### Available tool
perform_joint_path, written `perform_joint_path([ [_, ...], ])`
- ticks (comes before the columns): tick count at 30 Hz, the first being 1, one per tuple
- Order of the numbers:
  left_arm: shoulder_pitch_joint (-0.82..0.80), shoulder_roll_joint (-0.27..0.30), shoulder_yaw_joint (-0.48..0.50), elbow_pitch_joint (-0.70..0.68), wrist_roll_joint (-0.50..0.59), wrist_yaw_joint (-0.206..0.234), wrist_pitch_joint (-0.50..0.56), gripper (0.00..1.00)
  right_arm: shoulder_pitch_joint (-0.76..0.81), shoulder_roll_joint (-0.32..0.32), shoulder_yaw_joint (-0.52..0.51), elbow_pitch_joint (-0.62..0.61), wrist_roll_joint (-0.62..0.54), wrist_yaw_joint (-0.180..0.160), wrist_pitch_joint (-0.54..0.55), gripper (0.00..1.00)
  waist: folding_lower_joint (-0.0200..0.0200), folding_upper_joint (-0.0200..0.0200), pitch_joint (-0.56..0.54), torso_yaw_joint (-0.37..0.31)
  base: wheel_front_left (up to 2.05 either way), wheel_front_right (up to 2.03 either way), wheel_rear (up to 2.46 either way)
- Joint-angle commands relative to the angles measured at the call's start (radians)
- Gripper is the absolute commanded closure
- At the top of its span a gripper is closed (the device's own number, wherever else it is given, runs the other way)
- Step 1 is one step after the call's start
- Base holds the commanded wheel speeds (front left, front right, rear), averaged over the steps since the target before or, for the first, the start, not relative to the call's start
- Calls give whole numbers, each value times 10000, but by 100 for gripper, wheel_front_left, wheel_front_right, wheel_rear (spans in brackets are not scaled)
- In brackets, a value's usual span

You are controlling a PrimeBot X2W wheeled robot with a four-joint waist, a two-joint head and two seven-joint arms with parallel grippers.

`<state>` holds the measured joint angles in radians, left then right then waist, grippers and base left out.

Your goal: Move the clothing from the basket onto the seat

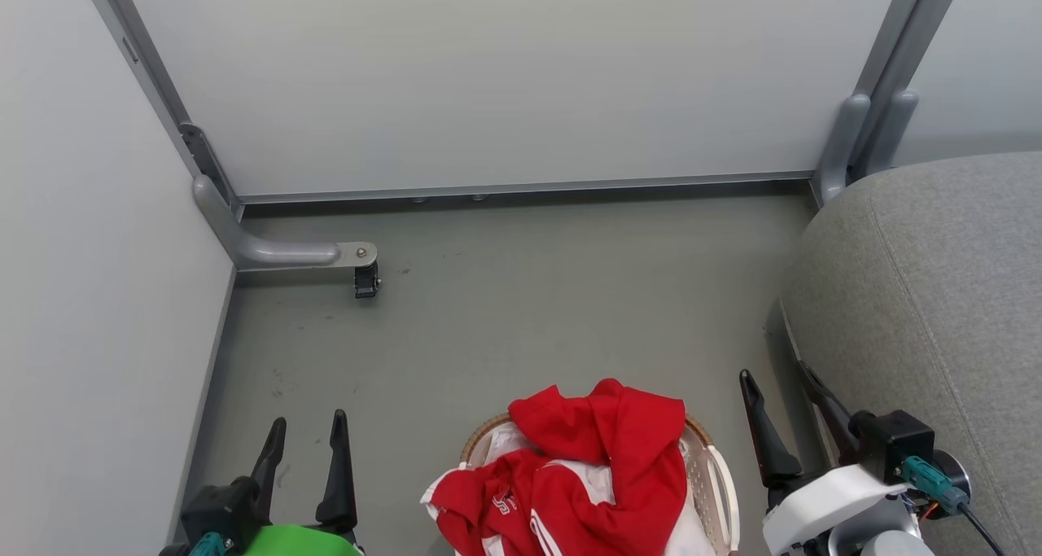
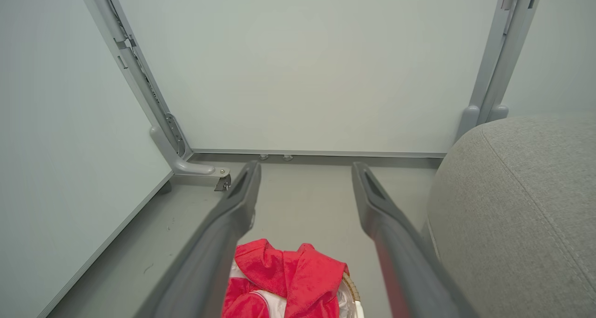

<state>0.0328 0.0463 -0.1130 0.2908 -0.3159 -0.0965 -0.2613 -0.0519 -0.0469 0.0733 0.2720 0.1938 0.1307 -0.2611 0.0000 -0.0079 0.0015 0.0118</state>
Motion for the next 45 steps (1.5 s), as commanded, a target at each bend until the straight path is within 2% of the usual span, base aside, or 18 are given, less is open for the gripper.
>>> perform_joint_path([
  [1, 128, 73, -3, 18, 49, 17, -51, 0, 105, -63, 7, 8, -94, 0, -57, 0, 0, 79, 2, 1, 0, 0, 0],
  [23, 29, 71, -88, 88, -15, -45, -51, 0, -3, -60, -75, -71, -48, 0, -57, 0, 0, 79, 190, -26, 0, 0, 0],
  [28, -603, 68, -463, 221, 327, -86, -51, 0, -238, -62, -218, -164, -112, 0, -57, 0, 0, 79, 566, -25, 0, 0, 0],
  [35, -2199, 64, -1430, 496, 698, -188, -51, 0, -1011, -60, -852, -435, -240, 0, -57, 0, 0, 79, 1818, -104, 0, 0, 0],
  [45, -4847, 69, -3293, 2124, 997, -299, -37, 0, -2922, -53, -1639, -1186, -129, 0, -57, 0, 0, 79, 4859, -875, 0, 0, 0],
])
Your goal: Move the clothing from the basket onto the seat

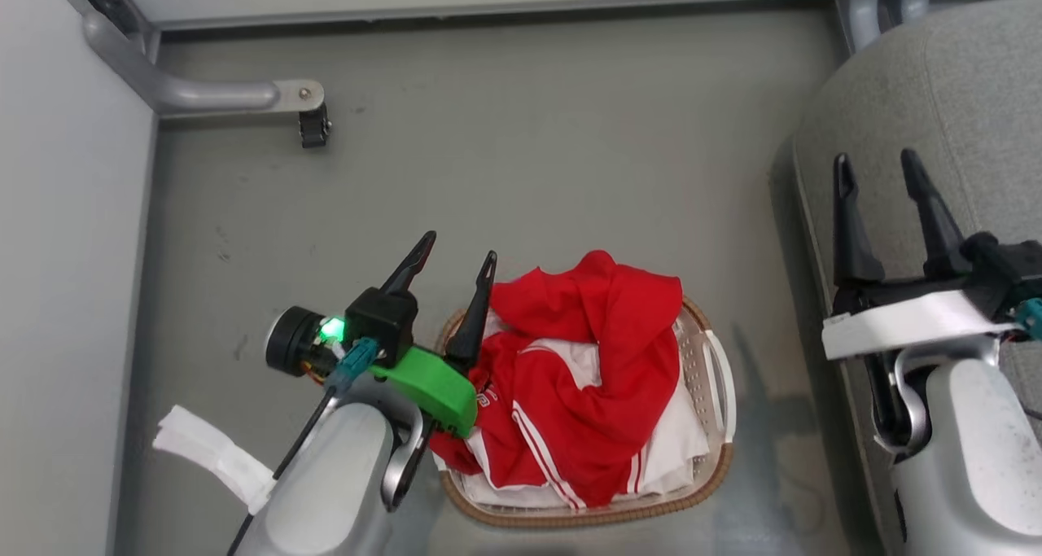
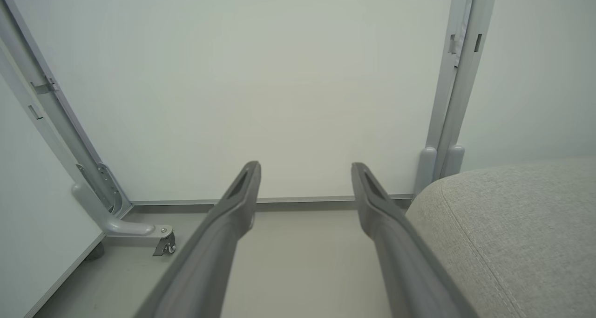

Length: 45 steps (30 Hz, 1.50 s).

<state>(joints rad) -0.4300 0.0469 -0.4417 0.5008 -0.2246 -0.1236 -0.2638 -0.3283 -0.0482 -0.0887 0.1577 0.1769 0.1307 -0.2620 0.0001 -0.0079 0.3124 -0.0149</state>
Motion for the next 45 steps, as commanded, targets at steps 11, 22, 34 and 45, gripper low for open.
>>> perform_joint_path([
  [11, -2301, 75, -2589, 2735, 234, -79, -14, 0, -1425, -30, -336, -824, 396, -1, -46, 0, -1, 79, 4398, -1478, 0, 0, 0],
  [22, -3468, 74, -4069, 5322, -434, -81, 394, 0, -1847, -27, -240, -1271, 967, -3, -46, 0, -1, 79, 5511, -2007, 0, 0, 0],
  [34, -4284, 77, -3588, 6498, -1040, 1366, 120, 0, -1975, -32, -151, -1233, 1349, -3, -46, 0, -1, 79, 6001, -2179, 0, 0, 0],
  [45, -4533, 93, -3418, 6631, -1132, 1992, -5, 0, -2084, -32, -73, -1151, 1481, -3, -46, 0, -1, 79, 6121, -2102, 0, 0, 0],
])
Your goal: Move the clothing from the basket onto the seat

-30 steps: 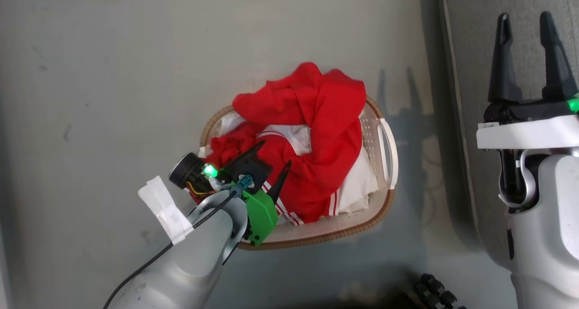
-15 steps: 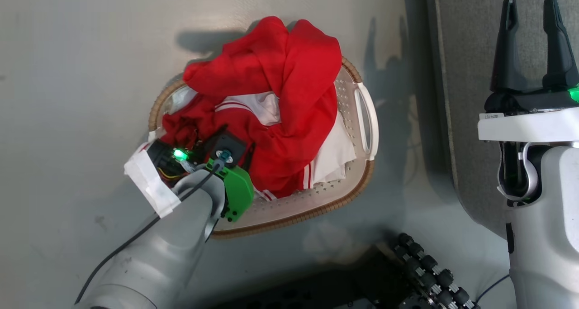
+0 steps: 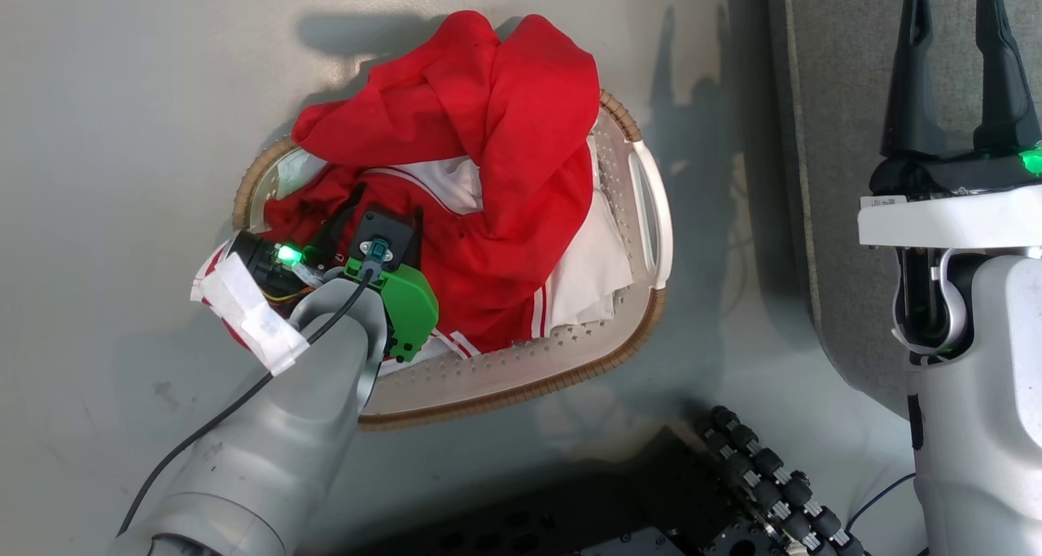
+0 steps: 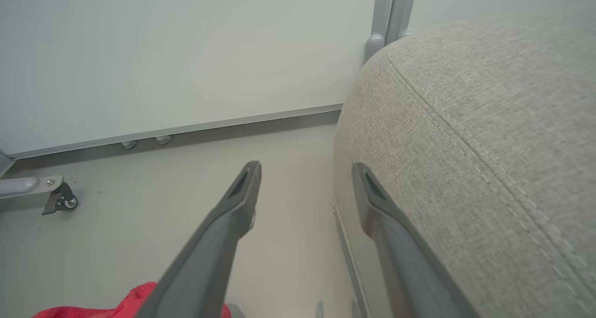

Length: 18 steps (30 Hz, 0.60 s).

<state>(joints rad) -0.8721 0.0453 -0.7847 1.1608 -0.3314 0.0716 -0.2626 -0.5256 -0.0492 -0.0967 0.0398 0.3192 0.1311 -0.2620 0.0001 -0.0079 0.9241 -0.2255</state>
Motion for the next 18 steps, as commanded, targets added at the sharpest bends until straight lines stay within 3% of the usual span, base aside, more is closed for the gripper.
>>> perform_joint_path([
  [1, -127, 107, -9, -35, -48, 51, -9, 0, -111, -22, 32, 28, 73, -6, -46, 0, -1, 79, 16, 1, 0, 0, 0],
  [18, -389, 80, -1159, -450, -122, -521, 424, 0, -64, -22, 368, 17, 337, -6, -47, 0, -1, 79, 334, -400, 0, 0, 0],
])
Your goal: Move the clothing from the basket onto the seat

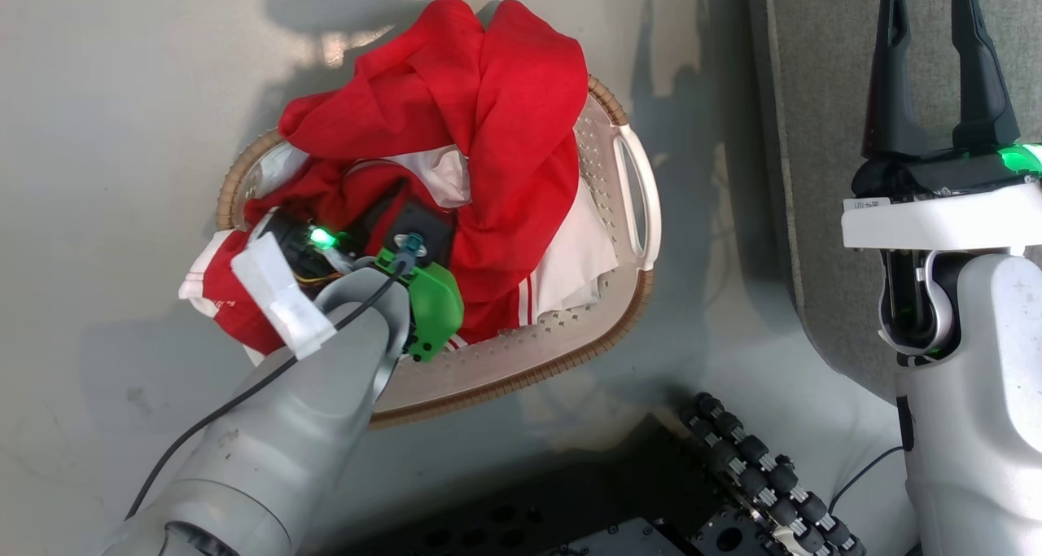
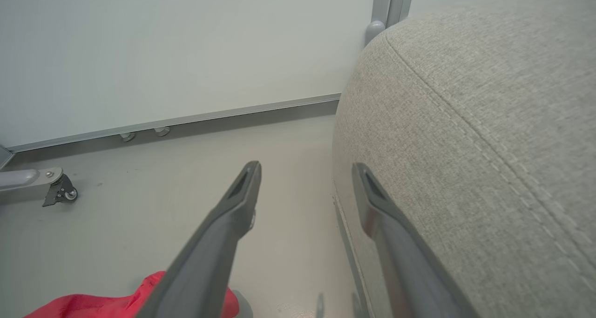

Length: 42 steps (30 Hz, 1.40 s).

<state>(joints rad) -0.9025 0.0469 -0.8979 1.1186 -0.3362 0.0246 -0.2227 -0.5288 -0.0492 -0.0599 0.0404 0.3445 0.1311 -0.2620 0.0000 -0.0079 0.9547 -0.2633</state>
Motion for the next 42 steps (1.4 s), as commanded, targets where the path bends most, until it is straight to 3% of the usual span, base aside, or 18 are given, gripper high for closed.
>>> perform_joint_path([
  [1, -70, 70, -149, -88, -78, -81, 105, 0, -44, -22, 19, 20, 114, -7, -47, 0, 0, 79, 48, -39, 0, 0, 0],
  [8, 252, 72, -836, -371, -348, -366, 787, 0, -84, -22, 94, 39, 197, -7, -47, 0, 0, 79, 159, -83, 0, 0, 0],
  [13, 268, 69, -1172, -195, -543, -225, 1498, 0, -118, -22, 100, 27, 243, -7, -47, 0, 0, 79, 217, -95, 0, 0, 0],
  [14, 254, 70, -1193, -153, -612, -171, 1633, 12, -122, -22, 102, 28, 239, -7, -47, 0, 0, 79, 223, -98, 0, 0, 0],
  [18, 168, 68, -1257, -43, -786, -46, 1928, 91, -141, -22, 137, 44, 264, -7, -46, 0, 0, 79, 229, -121, 0, 0, 0],
  [19, 167, 68, -1266, -31, -828, -44, 1948, 100, -135, -22, 143, 47, 266, -7, -46, 0, 0, 79, 224, -129, 0, 0, 0],
  [31, 414, 65, -1608, -476, -1330, -323, 1198, 100, 66, -24, -2, 252, 19, -7, -47, 0, 0, 79, -568, 120, 0, 0, 0],
  [42, 1327, 54, -1910, -1668, -1924, -433, 15, 100, 785, -30, -219, 539, -706, -7, -46, 0, 0, 79, -2813, 937, 0, 0, 0],
])
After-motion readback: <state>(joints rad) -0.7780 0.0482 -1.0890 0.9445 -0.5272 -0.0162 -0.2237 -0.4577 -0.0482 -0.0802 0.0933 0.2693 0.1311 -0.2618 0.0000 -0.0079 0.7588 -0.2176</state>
